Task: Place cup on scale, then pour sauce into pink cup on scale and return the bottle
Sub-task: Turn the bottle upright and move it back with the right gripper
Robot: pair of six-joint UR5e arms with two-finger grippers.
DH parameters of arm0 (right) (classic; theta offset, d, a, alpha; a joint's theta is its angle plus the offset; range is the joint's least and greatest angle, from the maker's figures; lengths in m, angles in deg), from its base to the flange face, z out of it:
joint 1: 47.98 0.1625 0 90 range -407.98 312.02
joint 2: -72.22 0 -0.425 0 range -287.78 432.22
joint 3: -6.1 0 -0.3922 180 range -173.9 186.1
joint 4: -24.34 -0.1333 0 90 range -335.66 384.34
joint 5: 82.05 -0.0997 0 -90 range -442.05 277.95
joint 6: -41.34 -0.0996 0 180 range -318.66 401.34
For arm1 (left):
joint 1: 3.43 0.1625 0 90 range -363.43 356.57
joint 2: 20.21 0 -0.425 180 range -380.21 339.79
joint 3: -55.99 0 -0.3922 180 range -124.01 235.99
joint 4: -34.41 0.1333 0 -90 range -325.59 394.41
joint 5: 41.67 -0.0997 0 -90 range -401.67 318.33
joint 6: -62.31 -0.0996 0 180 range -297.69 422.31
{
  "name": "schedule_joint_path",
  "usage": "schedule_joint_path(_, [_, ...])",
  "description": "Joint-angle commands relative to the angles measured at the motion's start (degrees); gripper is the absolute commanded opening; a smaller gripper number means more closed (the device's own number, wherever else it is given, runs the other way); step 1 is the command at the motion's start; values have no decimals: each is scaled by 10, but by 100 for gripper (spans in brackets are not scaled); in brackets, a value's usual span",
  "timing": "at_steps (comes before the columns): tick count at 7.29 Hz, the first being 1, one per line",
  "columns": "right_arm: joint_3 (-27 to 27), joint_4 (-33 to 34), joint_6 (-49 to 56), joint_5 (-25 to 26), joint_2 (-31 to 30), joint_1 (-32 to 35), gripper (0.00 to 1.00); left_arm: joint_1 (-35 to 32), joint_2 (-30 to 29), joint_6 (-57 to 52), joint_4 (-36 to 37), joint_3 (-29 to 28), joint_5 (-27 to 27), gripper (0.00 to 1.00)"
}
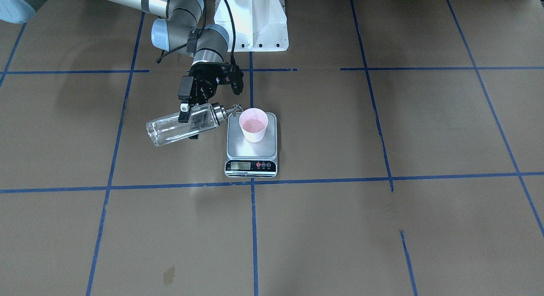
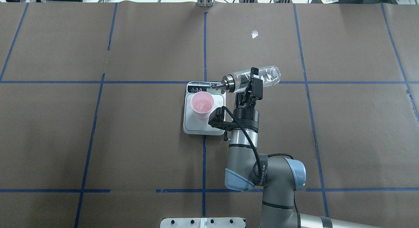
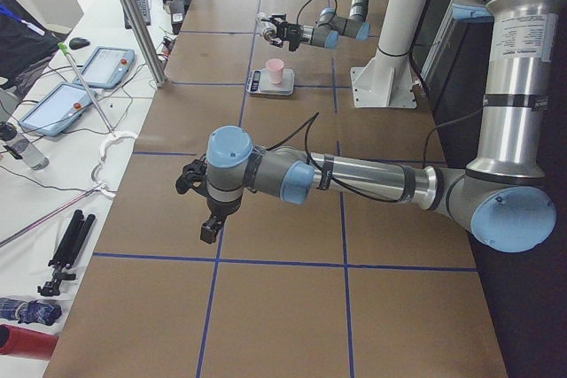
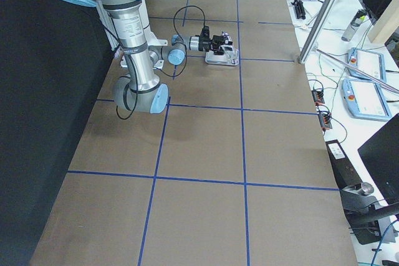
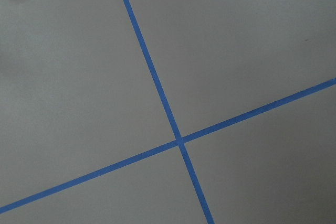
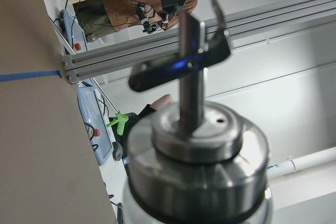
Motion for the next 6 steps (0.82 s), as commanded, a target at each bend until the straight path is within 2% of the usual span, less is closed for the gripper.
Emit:
schedule_joint_path(1, [1,-110,0,-47,0,-9,0,-1,0,0,0,5,1,100])
schedule_joint_path(3, [2,-238,-14,-118,-4,-12,0,-1,0,-2,0,6,1,100])
schedule_joint_path(4, [5,-267,-83,-155,-11,-11,0,0,0,-3,0,7,1,100])
schedule_joint_path(5, [27,-269,-157,-193,-23,-10,0,0,-1,-3,-1,11,1,100])
schedule_joint_path(6, [83,-269,-195,-225,-59,-9,0,-1,-1,-3,0,23,0,100])
